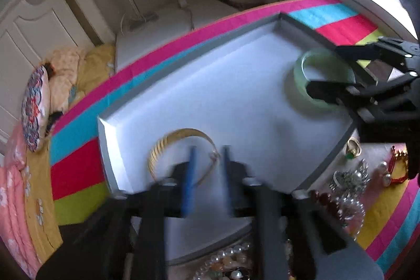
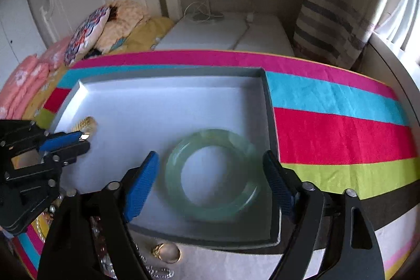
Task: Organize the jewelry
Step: 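Lower both bangles into the white tray and open both tools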
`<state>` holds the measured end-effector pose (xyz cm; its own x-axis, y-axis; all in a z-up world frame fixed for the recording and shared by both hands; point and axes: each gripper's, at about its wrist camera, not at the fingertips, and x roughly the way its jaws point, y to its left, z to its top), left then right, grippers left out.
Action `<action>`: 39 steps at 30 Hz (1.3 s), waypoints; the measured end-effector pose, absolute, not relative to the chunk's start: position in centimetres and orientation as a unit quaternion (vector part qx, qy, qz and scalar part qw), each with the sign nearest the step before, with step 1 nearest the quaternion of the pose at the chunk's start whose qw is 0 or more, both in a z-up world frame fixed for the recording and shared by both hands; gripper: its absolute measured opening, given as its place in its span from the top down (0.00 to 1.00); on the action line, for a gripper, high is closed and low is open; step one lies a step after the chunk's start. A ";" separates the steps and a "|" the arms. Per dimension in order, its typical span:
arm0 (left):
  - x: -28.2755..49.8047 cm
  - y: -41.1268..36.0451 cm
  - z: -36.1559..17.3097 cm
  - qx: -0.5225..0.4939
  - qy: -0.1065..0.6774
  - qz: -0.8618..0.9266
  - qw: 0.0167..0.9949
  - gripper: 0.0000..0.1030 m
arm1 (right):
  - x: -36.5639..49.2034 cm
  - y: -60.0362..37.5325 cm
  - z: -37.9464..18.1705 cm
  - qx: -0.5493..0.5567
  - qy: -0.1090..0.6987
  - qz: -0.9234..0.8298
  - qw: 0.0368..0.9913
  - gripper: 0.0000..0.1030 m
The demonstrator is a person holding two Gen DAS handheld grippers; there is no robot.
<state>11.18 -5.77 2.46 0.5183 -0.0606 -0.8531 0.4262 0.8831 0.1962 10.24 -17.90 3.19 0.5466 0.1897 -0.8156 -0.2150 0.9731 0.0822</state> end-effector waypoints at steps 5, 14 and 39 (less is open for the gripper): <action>10.9 -3.9 1.7 0.152 0.481 -0.148 0.851 0.39 | 8.7 -16.2 2.2 -0.097 0.461 0.111 0.875 0.05; 6.3 -2.9 1.3 0.117 0.475 -0.153 0.859 0.38 | 3.4 -16.5 2.1 -0.091 0.457 0.111 0.878 0.05; -10.6 -4.6 1.0 0.091 0.429 -0.177 0.881 0.21 | -12.6 -17.8 2.4 -0.064 0.424 0.093 0.898 0.05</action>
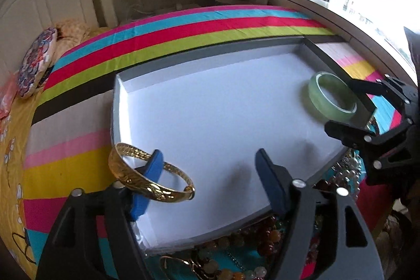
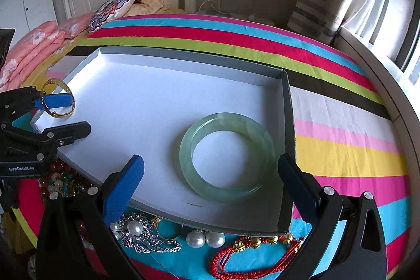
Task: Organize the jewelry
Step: 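Lower both bangles into the white tray and open both tools, then withdraw both tools from the tray back over the jewelry pile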
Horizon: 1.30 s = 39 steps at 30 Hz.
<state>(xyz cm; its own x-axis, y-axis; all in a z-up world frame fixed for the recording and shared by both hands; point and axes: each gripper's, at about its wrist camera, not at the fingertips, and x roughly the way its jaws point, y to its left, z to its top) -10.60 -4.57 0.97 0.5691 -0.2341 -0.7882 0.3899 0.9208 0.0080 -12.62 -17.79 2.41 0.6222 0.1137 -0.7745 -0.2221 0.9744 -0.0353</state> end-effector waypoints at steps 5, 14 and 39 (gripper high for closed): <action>-10.6 -4.4 4.5 0.104 0.401 -0.209 0.886 0.09 | -13.7 -19.5 5.9 -0.029 0.353 0.121 0.927 0.05; -10.8 1.5 11.0 0.005 0.328 -0.194 0.925 0.03 | -17.6 -24.3 9.9 0.004 0.223 0.132 0.966 0.05; -23.0 2.0 2.6 0.068 0.303 -0.156 0.938 0.15 | -22.9 -28.0 1.6 -0.011 0.354 0.124 0.927 0.05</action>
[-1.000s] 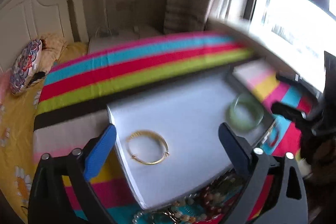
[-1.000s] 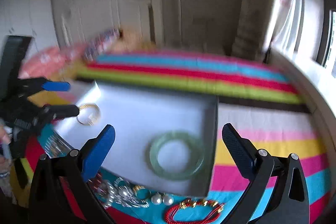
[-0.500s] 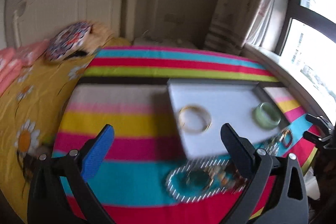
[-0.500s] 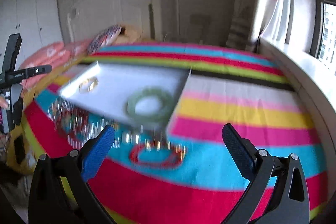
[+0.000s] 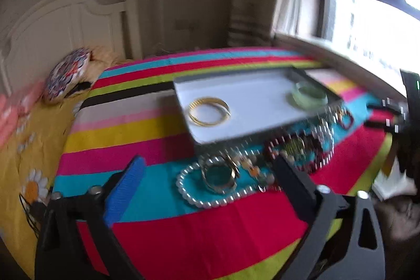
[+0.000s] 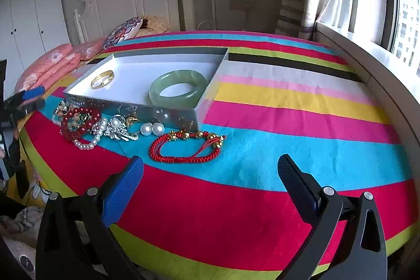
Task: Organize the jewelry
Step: 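Withdraw both tools from the tray back over the jewelry pile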
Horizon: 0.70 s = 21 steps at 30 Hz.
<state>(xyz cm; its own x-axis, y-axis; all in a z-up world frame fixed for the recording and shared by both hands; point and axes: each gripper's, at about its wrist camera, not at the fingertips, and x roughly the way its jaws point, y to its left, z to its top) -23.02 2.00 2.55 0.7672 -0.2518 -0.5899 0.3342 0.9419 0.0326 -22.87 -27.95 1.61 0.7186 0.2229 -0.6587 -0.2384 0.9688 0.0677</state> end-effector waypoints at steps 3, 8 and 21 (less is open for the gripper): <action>-22.7 1.3 1.6 0.088 0.326 -0.176 0.925 0.44 | -22.8 -27.8 1.4 -0.011 0.356 0.126 0.926 0.05; -22.7 0.2 0.3 0.125 0.340 -0.189 0.913 0.59 | -22.8 -27.5 1.3 -0.014 0.357 0.129 0.925 0.05; -22.0 -0.1 -0.3 0.122 0.342 -0.214 0.907 0.83 | -22.8 -27.0 1.3 -0.016 0.356 0.139 0.924 0.05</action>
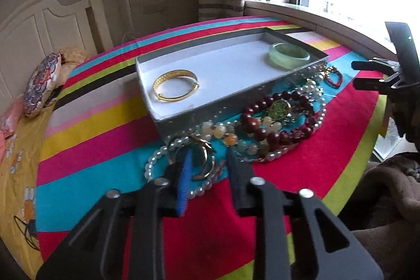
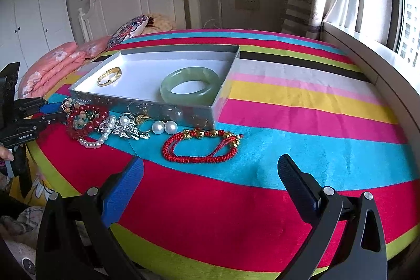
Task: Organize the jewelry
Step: 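Withdraw both tools from the tray back over the jewelry pile, then grasp the gold ring with the left tool while the right tool grasps the red cord bracelet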
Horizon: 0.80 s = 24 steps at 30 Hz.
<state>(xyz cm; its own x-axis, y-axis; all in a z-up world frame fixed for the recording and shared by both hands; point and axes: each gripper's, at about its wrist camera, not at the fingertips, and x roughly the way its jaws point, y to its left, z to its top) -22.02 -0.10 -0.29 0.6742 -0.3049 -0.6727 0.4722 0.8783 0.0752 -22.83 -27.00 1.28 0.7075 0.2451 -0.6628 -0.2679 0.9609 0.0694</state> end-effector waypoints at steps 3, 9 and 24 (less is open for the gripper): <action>-21.9 0.3 -0.2 0.102 0.338 -0.217 0.910 0.93 | -22.9 -26.9 1.2 -0.015 0.356 0.138 0.924 0.06; -22.1 1.7 0.6 0.061 0.328 -0.219 0.917 0.95 | -22.4 -27.2 1.2 0.005 0.365 0.145 0.920 0.14; -23.7 5.0 4.0 -0.025 0.275 -0.239 0.931 1.00 | -20.4 -27.2 0.7 0.014 0.384 0.097 0.918 0.42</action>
